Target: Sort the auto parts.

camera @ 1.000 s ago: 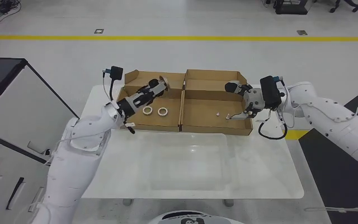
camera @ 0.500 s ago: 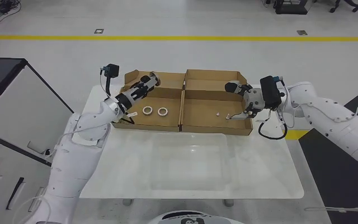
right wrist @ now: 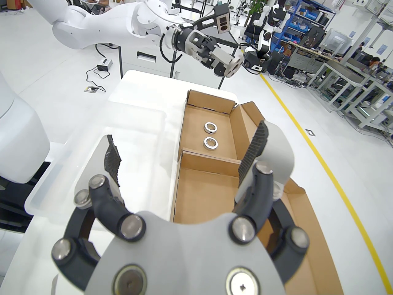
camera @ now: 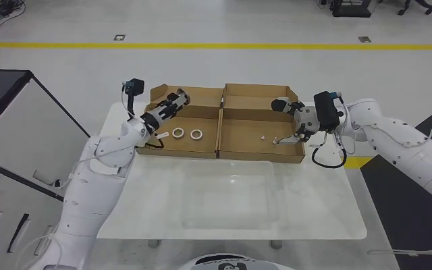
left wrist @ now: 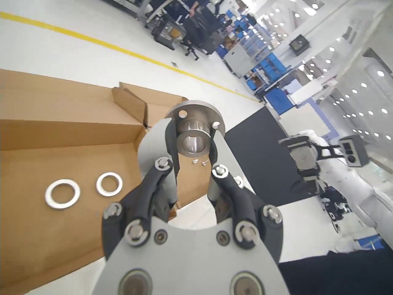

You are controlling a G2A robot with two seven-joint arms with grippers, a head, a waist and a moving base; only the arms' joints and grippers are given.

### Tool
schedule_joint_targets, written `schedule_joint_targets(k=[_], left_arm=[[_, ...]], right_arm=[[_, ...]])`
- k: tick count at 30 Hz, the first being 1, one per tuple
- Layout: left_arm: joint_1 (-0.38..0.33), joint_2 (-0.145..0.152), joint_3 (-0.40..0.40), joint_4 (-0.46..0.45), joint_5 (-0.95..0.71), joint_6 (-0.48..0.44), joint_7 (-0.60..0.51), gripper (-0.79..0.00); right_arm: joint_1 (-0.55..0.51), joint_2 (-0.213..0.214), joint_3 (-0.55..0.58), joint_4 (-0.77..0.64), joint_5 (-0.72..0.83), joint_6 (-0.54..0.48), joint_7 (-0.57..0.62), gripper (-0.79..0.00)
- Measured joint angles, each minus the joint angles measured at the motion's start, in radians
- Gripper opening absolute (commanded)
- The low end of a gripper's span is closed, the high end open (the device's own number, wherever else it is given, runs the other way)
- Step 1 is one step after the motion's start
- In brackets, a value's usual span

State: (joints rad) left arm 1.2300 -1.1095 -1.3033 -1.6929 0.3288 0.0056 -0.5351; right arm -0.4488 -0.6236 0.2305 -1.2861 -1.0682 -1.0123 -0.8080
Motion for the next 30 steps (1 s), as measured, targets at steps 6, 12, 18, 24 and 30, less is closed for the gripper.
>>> schedule_joint_targets(k=[6, 12, 18, 24, 30], left_arm=[[-0.068, -0.008, 0.078, 0.066, 0.18, 0.213, -0.042, -0.785], [-0.136, -0.022, 0.15, 0.134, 0.272, 0.362, -0.097, -0.785], [-0.2, -0.035, 0.193, 0.22, 0.325, 0.486, -0.148, -0.785], [-0.253, -0.05, 0.23, 0.309, 0.361, 0.571, -0.174, -0.785], [-0.296, -0.064, 0.264, 0.383, 0.39, 0.623, -0.205, -0.785]], right_arm=[[0.0, 0.0, 0.0, 0.0, 0.0, 0.0, 0.0, 0.0], [0.0, 0.0, 0.0, 0.0, 0.0, 0.0, 0.0, 0.0], [0.0, 0.0, 0.0, 0.0, 0.0, 0.0, 0.0, 0.0], [0.0, 0.0, 0.0, 0.0, 0.0, 0.0, 0.0, 0.0], [0.0, 0.0, 0.0, 0.0, 0.0, 0.0, 0.0, 0.0]])
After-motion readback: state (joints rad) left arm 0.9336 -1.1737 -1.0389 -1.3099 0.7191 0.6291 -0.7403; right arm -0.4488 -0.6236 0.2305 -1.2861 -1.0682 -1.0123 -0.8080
